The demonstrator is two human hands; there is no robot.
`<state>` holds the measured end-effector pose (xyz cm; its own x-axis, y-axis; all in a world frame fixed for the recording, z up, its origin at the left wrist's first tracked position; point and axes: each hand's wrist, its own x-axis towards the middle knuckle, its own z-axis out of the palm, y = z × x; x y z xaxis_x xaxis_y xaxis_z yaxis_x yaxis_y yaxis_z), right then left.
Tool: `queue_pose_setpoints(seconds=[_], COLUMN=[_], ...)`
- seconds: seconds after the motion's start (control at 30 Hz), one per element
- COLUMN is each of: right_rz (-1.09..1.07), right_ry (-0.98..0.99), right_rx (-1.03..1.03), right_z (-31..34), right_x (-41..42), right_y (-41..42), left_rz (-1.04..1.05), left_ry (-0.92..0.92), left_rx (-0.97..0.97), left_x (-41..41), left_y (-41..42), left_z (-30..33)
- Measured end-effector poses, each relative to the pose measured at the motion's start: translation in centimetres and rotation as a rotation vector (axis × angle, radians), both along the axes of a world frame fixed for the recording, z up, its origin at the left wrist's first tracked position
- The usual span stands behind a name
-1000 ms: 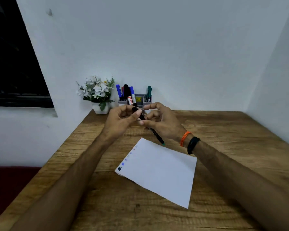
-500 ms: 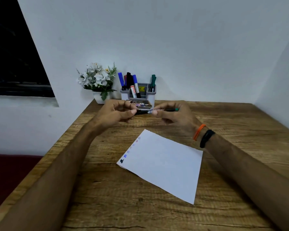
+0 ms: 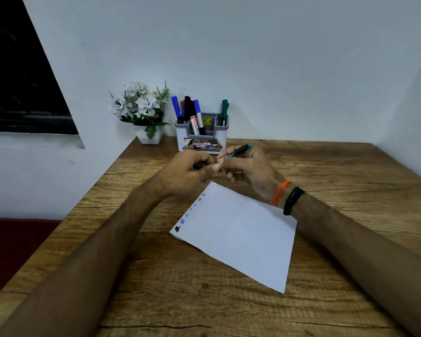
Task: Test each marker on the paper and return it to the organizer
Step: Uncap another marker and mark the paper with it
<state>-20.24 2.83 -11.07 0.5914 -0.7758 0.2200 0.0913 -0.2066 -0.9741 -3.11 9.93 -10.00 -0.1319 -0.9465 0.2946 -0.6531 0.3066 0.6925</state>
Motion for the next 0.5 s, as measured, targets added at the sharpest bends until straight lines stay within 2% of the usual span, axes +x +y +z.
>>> queue_pose_setpoints(seconds=[0.23, 0.5], right_rz=[0.006, -0.022], right_ry=[-0.009, -0.053], right_rx=[0.017, 0.045], right_z=[-0.56, -0.91], right_x=[0.56, 0.94], right_y=[-0.22, -0.17], left_rz=[-0.023, -0.058], left_ry=[-0.117, -0.131], left_rx=[-0.114, -0.215], left_x=[-0.3, -0.65], left_y=[-0.06, -0.1], left_z=[-0.28, -0.79])
